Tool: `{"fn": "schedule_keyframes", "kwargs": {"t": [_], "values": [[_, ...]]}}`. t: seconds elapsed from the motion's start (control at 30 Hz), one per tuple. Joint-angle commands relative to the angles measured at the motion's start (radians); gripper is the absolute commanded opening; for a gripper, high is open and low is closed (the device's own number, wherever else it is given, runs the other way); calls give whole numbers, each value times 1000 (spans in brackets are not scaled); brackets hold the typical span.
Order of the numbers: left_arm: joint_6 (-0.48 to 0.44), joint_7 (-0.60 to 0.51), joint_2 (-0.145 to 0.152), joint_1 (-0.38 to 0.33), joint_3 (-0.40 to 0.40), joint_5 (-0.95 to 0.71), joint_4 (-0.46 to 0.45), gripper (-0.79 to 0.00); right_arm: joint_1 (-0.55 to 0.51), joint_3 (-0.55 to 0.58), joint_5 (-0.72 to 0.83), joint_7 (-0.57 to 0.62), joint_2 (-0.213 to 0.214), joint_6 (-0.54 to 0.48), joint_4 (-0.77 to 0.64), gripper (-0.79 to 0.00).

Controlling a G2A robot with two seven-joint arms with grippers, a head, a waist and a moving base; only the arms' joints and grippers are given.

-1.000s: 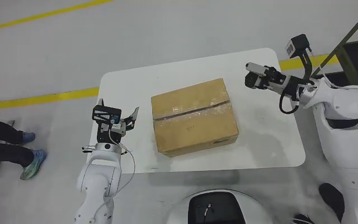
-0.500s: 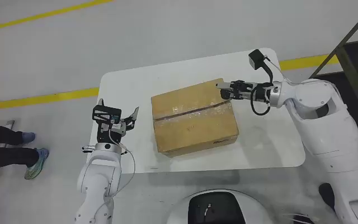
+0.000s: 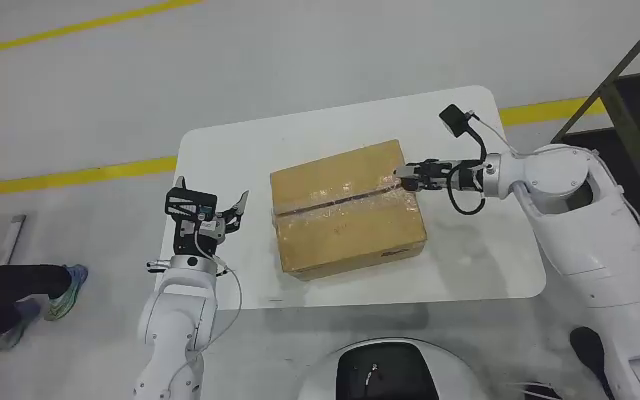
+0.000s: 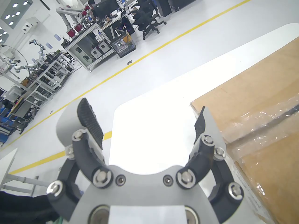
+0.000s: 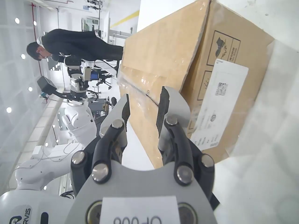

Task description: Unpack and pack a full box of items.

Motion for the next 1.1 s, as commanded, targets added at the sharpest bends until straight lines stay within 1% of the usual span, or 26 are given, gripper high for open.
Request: {"fn": "schedule_keyframes", "kwargs": {"t": [0.0,0.07,0.17,0.4,0.73,1.07], "values": [[0,0,0,0,0,0,0,0,4,-6,-14,1,2,-3,2,-493],[0,0,0,0,0,0,0,0,8,-12,-22,3,3,-7,3,-489],[0,0,0,0,0,0,0,0,16,-21,-37,8,6,-11,7,-462],[0,0,0,0,0,0,0,0,33,-28,-46,8,12,-26,24,-468],[0,0,0,0,0,0,0,0,75,-92,-123,15,12,-49,42,-477],[0,0,0,0,0,0,0,0,118,-144,-157,41,11,-69,59,-493]]}}
